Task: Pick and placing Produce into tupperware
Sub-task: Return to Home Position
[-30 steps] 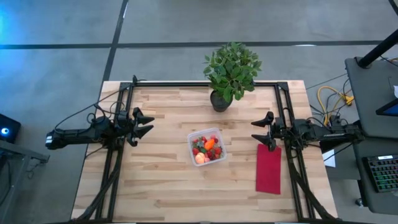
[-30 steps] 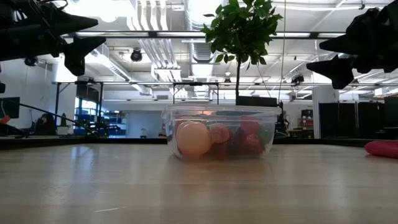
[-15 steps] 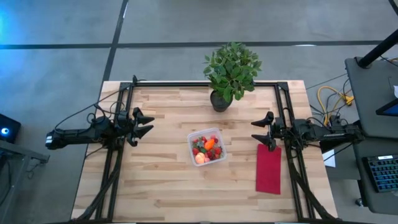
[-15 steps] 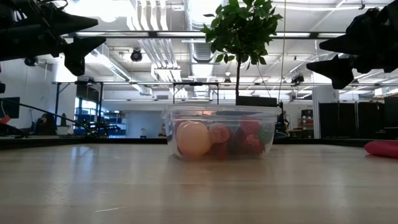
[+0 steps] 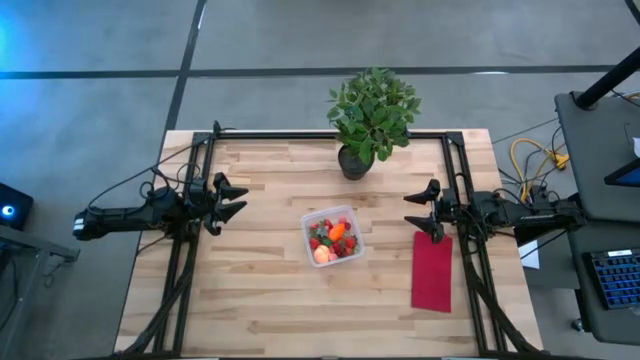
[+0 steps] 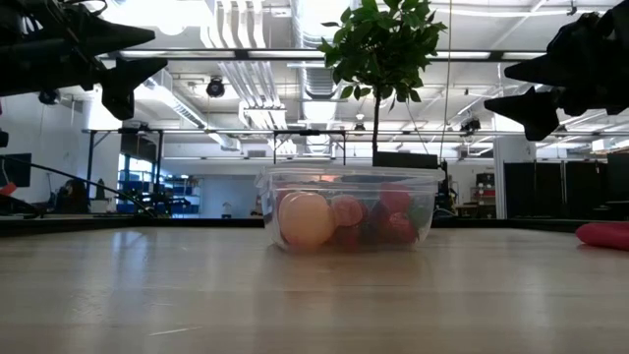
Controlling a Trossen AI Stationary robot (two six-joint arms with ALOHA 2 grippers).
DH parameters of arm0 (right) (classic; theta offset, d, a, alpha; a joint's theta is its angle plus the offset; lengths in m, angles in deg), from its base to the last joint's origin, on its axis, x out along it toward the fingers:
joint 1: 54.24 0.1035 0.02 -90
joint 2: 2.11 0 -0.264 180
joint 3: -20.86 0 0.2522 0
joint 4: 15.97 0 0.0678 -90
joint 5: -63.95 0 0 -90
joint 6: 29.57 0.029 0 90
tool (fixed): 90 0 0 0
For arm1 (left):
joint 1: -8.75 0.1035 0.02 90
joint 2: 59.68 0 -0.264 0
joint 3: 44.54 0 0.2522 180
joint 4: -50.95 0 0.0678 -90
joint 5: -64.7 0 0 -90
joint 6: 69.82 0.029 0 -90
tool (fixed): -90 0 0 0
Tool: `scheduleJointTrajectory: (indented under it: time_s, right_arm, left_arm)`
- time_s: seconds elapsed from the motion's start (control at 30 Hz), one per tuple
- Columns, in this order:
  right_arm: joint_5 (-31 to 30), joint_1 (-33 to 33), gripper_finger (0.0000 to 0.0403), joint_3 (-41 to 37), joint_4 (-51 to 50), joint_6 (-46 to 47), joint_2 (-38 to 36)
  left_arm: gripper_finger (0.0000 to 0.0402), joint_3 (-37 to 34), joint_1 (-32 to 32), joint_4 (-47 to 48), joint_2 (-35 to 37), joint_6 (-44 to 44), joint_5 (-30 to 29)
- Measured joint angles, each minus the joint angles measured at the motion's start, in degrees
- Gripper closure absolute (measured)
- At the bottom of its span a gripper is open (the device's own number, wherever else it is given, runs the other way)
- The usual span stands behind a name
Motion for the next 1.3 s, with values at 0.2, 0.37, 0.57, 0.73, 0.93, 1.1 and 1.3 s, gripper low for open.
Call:
scheduleJointTrajectory:
  time_s: [0.2, 0.37, 0.57, 0.73, 0.93, 1.1, 1.3]
  right_arm:
    - [0.0, 0.0, 0.0092, 0.0, 0.0, 0.04, 0.0]
    - [0.02, 0.0, 0.0095, 0.0, 0.0, 0.04, 0.0]
    - [0.01, 0.0, 0.0099, 0.0, 0.0, 0.0, 0.0]
    - [0.01, 0.0, 0.0093, 0.0, 0.0, 0.0, 0.0]
    - [0.02, 0.0, 0.0095, 0.0, 0.0, 0.04, 0.0]
    - [0.01, 0.0, 0.0099, 0.0, 0.01, 0.04, 0.0]
    - [0.0, 0.0, 0.0093, 0.0, 0.0, 0.0, 0.0]
  left_arm:
    - [0.0214, 0.0, 0.0, 0.0, 0.0, 0.01, 0.0]
    - [0.0214, 0.0, 0.0, 0.0, 0.0, 0.01, 0.01]
    - [0.0214, 0.0, 0.0, 0.0, 0.0, 0.01, 0.02]
    - [0.0214, 0.0, 0.0, 0.0, 0.0, 0.01, 0.0]
    - [0.0214, 0.0, 0.0, 0.0, 0.0, 0.01, 0.01]
    - [0.0214, 0.0, 0.0, 0.0, -0.02, 0.01, 0.0]
    - [0.0214, 0.0, 0.0, -0.01, -0.02, 0.01, 0.01]
